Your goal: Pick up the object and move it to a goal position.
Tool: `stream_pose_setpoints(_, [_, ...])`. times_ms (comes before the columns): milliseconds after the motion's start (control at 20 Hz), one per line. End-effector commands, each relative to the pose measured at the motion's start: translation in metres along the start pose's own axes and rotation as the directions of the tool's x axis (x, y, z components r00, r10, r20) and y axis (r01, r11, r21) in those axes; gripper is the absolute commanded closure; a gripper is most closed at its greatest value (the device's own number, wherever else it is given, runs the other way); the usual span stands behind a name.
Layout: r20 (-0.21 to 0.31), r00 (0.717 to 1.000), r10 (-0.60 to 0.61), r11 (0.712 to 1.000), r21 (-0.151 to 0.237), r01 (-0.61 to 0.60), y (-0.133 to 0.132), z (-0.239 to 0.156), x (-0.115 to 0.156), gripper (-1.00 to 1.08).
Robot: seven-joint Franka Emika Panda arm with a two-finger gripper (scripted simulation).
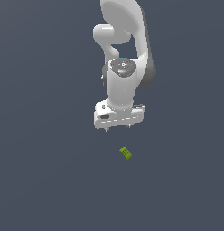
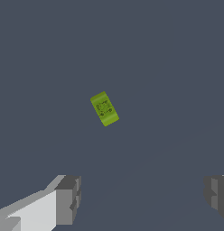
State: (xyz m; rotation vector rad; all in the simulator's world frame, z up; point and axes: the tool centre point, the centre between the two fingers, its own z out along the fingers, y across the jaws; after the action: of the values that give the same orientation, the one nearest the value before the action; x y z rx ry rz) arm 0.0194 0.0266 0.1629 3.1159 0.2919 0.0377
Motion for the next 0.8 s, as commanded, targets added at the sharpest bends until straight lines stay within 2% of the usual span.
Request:
stream_pose_setpoints(0, [0.003, 0.999, -0.045, 0.999, -0.001, 0.045, -0.003, 0.008, 0.006, -0.92])
stream_pose_setpoints(300, [0.011, 0.980, -0.200, 0.980, 0.002, 0.200, -0.013, 0.037, 0.027, -0.92])
stream_pose_setpoints(750, [0.015, 0.913, -0.408, 0.913, 0.016, 0.408, -0.028, 0.083, 0.053, -0.92])
